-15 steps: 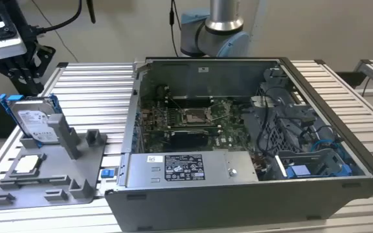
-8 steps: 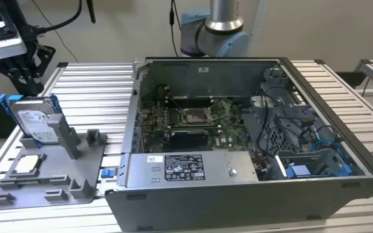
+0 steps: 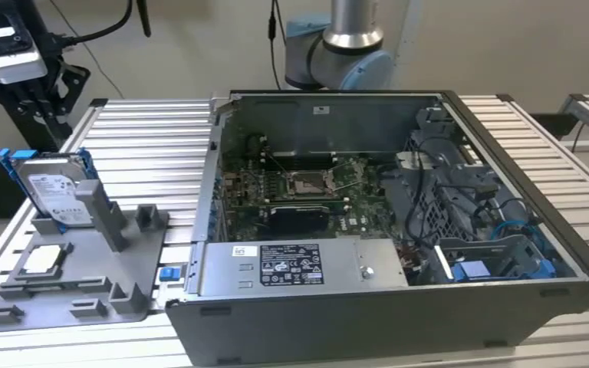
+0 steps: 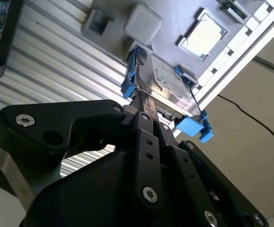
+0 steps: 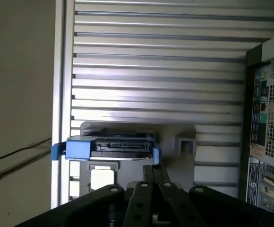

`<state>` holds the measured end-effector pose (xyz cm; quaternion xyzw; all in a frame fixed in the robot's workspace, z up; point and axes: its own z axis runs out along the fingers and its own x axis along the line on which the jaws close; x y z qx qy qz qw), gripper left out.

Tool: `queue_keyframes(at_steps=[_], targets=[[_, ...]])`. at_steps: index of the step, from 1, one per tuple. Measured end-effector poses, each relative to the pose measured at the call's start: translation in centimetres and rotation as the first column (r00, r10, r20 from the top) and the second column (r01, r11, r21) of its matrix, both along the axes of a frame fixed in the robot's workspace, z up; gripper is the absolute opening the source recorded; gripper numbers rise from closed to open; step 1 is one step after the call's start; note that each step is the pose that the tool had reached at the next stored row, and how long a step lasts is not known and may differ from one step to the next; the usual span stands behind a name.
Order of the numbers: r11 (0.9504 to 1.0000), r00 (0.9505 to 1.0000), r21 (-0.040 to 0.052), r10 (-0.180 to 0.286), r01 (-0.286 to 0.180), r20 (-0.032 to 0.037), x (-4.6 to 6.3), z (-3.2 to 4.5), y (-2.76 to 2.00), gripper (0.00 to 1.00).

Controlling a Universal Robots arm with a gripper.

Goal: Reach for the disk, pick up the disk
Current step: 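Reach for the disk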

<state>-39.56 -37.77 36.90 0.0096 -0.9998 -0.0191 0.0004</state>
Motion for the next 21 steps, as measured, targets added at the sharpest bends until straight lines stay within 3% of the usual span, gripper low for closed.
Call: queue_keyframes(at_steps=[7, 12, 13, 15, 21], targets=[[1.0, 1.0, -0.0001, 0.0, 0.0, 0.0, -2.3, -0.07, 0.68, 0.0], [1.0, 1.0, -0.0001, 0.0, 0.0, 0.0, -4.2, -0.13, 0.88, 0.0], [1.0, 1.0, 0.0, 0.0, 0.0, 0.0001, -5.2, -0.17, 0.89, 0.0], [1.0, 1.0, -0.0001, 0.0, 0.0, 0.0, -5.9, -0.2, 0.89, 0.0], [1.0, 1.0, 0.0, 0.0, 0.0, 0.0, -6.9, -0.29, 0.84, 0.0]])
